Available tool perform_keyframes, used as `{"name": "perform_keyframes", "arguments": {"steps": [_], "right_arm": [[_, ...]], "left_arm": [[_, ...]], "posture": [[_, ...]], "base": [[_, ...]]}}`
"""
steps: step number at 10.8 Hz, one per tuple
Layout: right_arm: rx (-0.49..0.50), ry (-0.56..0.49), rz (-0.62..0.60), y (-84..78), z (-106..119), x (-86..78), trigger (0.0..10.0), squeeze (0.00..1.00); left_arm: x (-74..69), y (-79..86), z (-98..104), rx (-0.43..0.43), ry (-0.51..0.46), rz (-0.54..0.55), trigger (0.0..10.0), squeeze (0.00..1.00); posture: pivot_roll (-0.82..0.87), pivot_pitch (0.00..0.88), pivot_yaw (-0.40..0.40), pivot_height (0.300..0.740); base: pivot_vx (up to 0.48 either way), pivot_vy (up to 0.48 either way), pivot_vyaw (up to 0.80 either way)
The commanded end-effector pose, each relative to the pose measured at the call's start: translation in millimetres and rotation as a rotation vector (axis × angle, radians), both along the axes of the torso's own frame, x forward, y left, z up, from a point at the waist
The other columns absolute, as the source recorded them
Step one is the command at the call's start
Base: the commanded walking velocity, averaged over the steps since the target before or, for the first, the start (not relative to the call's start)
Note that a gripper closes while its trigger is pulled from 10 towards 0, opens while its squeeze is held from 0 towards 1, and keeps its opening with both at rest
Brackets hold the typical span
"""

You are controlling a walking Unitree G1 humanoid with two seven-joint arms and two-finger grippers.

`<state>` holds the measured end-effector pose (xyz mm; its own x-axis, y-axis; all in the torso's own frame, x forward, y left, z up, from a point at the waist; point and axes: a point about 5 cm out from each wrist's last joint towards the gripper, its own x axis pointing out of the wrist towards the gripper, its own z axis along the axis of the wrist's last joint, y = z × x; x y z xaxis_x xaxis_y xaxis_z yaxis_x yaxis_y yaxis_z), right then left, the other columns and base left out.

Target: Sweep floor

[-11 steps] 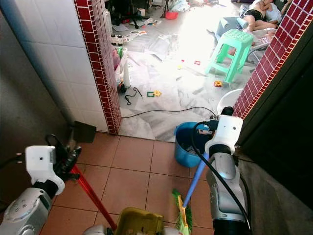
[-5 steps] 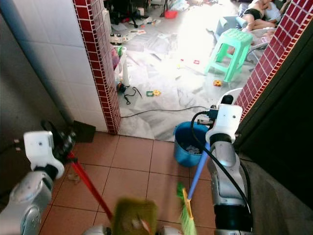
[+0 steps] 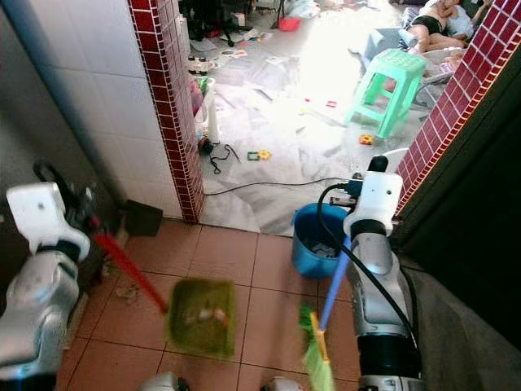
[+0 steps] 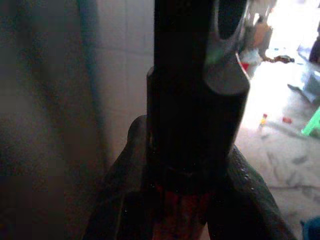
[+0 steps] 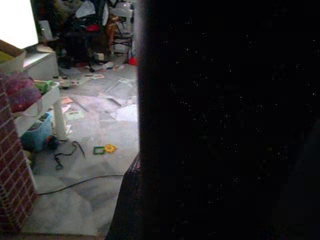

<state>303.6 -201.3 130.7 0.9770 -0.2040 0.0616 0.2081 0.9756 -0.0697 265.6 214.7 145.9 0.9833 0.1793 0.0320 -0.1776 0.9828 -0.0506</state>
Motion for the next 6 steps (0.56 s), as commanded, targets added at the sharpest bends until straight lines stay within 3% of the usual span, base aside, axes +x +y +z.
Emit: {"name": "perform_keyframes", "arguments": {"steps": [1,2,5,6], "right_arm": [[-0.057,-0.007,-0.040,-10.2,4,2.9,10.0,0.00],[-0.081,0.010,-0.064,-13.8,2,2.6,10.0,0.00],[-0.067,0.009,-0.057,-11.1,0,4.7,10.0,0.00],[-0.064,0.009,-0.054,-10.4,-1,5.0,10.0,0.00]], "left_arm": [[6.2,7.1,21,0.000,-0.100,0.045,10.0,0.00],[10.4,8.0,30,0.001,-0.133,0.053,10.0,0.00],[17.1,1.1,42,-0.021,-0.178,0.024,10.0,0.00],[17.4,0.0,42,-0.027,-0.179,0.017,10.0,0.00]], "posture": [[-0.07,0.000,-0.029,0.740],[-0.07,0.000,-0.030,0.740],[-0.07,0.000,-0.026,0.740],[-0.07,0.000,-0.025,0.740]], "base": [[0.000,0.000,0.00],[0.000,0.000,0.00],[0.000,0.000,-0.78],[0.000,-0.262,-0.50]]}}
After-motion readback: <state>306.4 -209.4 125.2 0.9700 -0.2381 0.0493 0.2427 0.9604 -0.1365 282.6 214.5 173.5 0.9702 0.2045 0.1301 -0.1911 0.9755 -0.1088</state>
